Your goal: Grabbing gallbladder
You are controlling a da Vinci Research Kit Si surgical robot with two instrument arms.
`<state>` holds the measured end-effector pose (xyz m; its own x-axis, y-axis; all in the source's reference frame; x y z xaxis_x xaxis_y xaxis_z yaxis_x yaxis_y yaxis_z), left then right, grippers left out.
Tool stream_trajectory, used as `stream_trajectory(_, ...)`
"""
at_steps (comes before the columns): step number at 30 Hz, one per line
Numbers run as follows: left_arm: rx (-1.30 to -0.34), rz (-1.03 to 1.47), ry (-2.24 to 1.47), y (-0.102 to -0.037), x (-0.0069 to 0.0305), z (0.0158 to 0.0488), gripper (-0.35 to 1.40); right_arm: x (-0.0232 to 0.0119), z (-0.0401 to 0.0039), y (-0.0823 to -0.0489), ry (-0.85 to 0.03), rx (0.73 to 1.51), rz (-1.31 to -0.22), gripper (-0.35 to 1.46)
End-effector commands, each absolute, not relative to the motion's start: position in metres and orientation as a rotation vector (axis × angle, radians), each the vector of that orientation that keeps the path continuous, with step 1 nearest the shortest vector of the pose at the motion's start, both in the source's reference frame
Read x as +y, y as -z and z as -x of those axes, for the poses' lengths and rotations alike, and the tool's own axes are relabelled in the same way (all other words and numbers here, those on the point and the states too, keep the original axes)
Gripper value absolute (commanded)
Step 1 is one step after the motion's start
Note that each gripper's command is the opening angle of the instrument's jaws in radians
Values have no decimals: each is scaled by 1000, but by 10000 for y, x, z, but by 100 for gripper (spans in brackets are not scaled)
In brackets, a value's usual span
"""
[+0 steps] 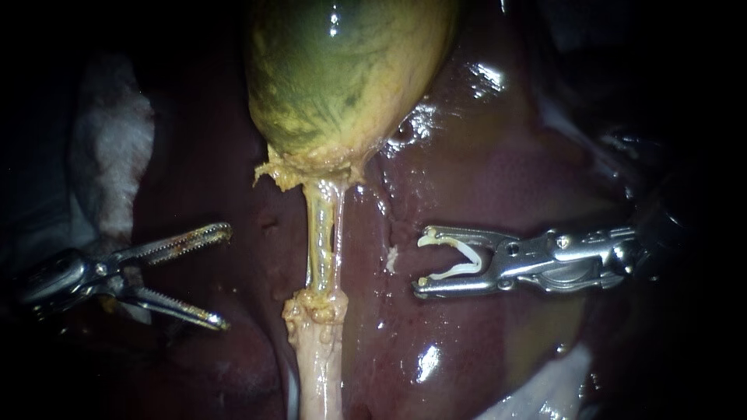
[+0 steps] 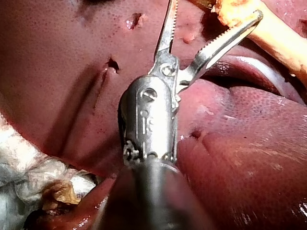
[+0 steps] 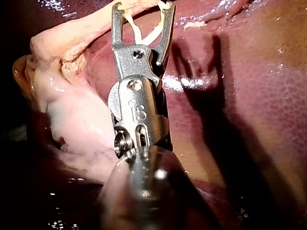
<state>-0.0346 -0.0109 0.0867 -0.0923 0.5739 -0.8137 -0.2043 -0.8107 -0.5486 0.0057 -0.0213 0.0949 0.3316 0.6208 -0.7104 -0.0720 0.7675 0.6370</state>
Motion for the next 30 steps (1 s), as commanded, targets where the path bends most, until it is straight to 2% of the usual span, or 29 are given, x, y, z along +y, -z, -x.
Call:
stream_trajectory(1, -403, 1665, -1952, -867, -109, 347, 103, -213, -57, -948, -484, 1155, -558, 59)
stream_trajectory(10, -392, 1656, -1948, -867, -102, 352, 103, -214, -54, -947, -484, 1155, -557, 59)
stream_trajectory(24, -260, 1545, -1912, -876, -71, 338, 102, -213, -54, -947, -484, 1155, -557, 59)
stream_trajectory(30, -227, 1479, -1860, -887, -55, 336, 92, -214, -54, -948, -484, 1155, -557, 59)
